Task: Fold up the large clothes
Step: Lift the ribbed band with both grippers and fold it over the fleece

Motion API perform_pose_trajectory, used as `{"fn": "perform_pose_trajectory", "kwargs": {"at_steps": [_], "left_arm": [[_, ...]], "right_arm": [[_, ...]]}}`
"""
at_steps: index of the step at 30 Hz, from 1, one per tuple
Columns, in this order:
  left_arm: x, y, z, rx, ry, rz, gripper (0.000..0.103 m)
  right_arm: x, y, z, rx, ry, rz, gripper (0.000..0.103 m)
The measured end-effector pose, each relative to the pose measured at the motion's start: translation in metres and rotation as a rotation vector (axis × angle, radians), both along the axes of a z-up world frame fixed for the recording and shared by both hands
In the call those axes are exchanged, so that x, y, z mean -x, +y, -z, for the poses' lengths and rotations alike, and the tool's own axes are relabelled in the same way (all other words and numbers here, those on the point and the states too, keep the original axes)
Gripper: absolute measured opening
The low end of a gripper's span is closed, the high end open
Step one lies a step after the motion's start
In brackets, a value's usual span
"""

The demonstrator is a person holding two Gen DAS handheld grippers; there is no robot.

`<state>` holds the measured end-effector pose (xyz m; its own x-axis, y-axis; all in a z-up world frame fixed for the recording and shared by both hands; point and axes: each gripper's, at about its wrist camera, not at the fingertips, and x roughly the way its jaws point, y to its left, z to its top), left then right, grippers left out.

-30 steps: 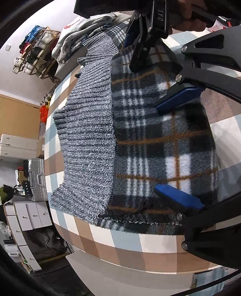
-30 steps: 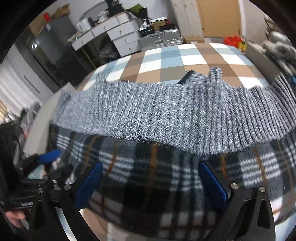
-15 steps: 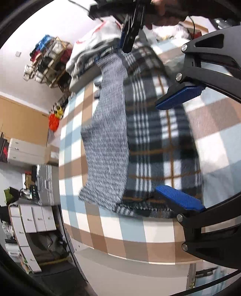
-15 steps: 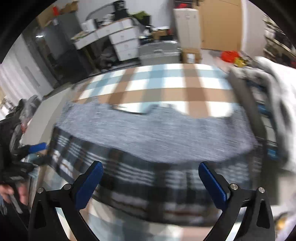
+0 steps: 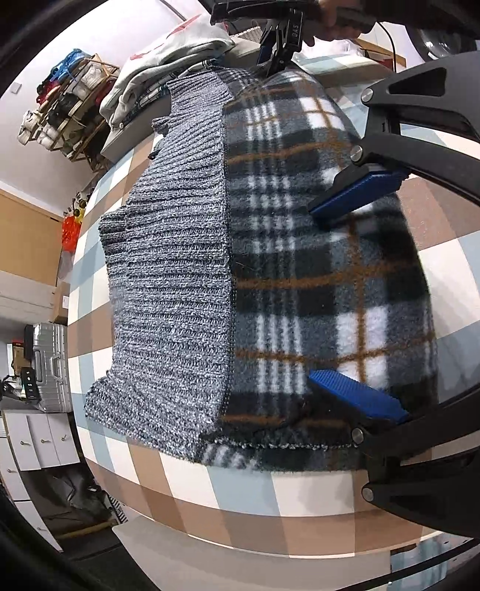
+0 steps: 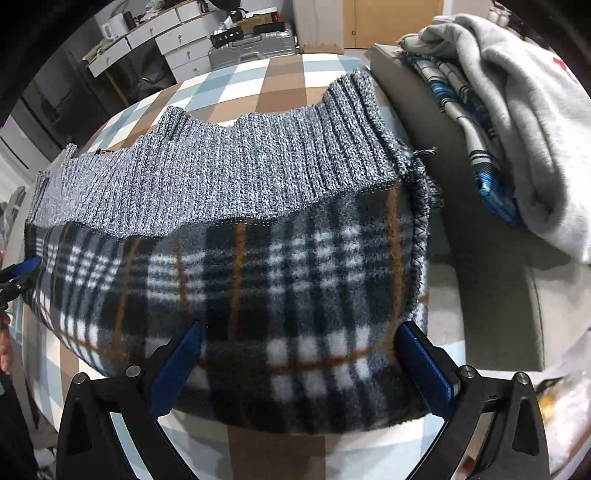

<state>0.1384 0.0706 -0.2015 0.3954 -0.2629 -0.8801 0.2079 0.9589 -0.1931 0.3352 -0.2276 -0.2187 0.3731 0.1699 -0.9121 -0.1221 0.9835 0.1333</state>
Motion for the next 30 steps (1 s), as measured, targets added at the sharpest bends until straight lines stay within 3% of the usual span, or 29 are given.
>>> {"fn": "perform_pose_trajectory", "kwargs": {"at_steps": [3,5,7,9,11,14,16,19,25,27,29,30], "left_arm": [[0.007,0.0,-0.024,0.009,-0.008,0.016,0.08],[0.009,-0.003,-0.042,0.053,-0.041,0.072,0.08],[0.003,-0.009,-0.063,0.037,-0.098,0.093,0.08],[-0.014,-0.015,-0.07,0.042,-0.114,0.12,0.081],[-0.041,-0.011,-0.058,-0.001,-0.069,0.067,0.08],[-0.072,-0.006,-0.032,-0.023,0.048,0.033,0.08],[-0.087,-0.003,-0.013,-0.047,0.094,0.033,0.08],[-0.089,0.001,-0.003,-0.009,0.11,0.037,0.08],[-0.081,0.008,-0.005,-0.015,0.097,0.059,0.08],[-0.073,0.004,-0.018,-0.043,0.107,0.022,0.08],[-0.061,-0.01,-0.037,-0.004,0.084,0.074,0.08],[-0.054,-0.023,-0.046,0.028,0.07,0.129,0.08]], "right_arm": [[-0.003,0.005,-0.022,0.07,0.011,-0.037,0.103],[-0.004,0.018,-0.057,0.168,-0.107,-0.104,0.103],[-0.007,0.032,-0.082,0.191,-0.178,-0.177,0.103],[-0.028,0.043,-0.094,0.178,-0.157,-0.21,0.103],[-0.055,0.052,-0.088,0.199,-0.086,-0.224,0.103],[-0.087,0.062,-0.064,0.345,0.009,-0.223,0.103],[-0.097,0.057,-0.05,0.307,0.065,-0.227,0.103],[-0.106,0.046,-0.017,0.252,0.165,-0.206,0.103],[-0.101,0.035,-0.01,0.191,0.138,-0.211,0.103],[-0.091,0.033,-0.022,0.22,0.12,-0.189,0.103],[-0.072,0.042,-0.046,0.285,0.044,-0.148,0.103],[-0.059,0.051,-0.059,0.261,0.008,-0.179,0.103]]}}
